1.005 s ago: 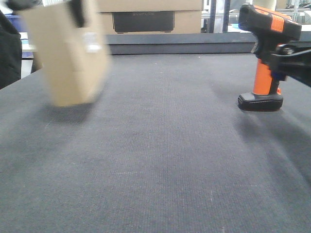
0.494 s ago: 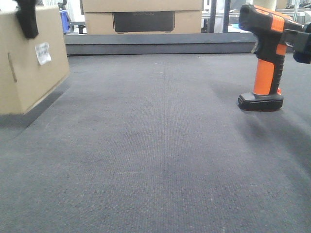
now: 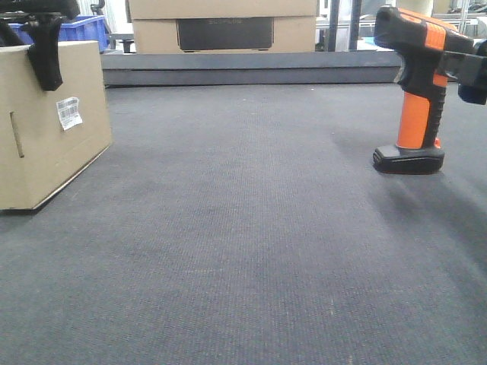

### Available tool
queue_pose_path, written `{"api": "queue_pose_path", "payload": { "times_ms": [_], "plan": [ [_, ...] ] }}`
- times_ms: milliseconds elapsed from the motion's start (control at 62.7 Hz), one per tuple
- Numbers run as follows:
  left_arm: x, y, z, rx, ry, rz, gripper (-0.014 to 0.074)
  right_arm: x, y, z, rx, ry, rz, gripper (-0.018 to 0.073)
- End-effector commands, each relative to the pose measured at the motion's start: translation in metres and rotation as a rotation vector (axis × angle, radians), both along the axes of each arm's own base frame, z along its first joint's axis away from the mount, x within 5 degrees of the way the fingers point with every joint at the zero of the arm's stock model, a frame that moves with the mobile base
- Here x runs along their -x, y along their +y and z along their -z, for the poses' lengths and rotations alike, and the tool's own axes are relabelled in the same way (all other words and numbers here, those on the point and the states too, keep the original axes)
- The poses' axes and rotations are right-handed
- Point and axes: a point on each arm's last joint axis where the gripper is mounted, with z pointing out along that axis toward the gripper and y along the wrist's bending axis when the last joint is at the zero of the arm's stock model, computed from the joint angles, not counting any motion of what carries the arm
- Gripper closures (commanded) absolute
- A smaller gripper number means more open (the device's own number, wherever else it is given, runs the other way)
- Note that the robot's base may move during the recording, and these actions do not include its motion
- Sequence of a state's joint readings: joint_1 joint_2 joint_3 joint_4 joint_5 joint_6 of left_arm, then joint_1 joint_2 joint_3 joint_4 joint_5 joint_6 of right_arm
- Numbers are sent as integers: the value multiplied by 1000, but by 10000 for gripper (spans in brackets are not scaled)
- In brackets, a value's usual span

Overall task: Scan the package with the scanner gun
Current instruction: 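Lower the box back onto the table with the left gripper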

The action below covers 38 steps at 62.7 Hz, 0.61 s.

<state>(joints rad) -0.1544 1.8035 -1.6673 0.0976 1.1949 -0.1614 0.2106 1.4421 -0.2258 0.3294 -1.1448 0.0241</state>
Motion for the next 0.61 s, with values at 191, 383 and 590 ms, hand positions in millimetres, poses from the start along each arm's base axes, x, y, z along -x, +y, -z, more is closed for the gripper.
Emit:
{"api": "queue_pose_path", "payload": {
  "times_ms": [191, 383, 590],
  "plan": [
    [2, -5, -5, 20, -27, 10, 298, 2, 0, 2, -2, 25, -9, 21],
    [3, -5, -5, 26, -16, 4, 21, 2, 0, 1, -1, 12, -7, 21],
    [6, 0, -15, -9, -60, -39, -3, 2, 0, 0, -1, 10, -7, 21]
  ]
}}
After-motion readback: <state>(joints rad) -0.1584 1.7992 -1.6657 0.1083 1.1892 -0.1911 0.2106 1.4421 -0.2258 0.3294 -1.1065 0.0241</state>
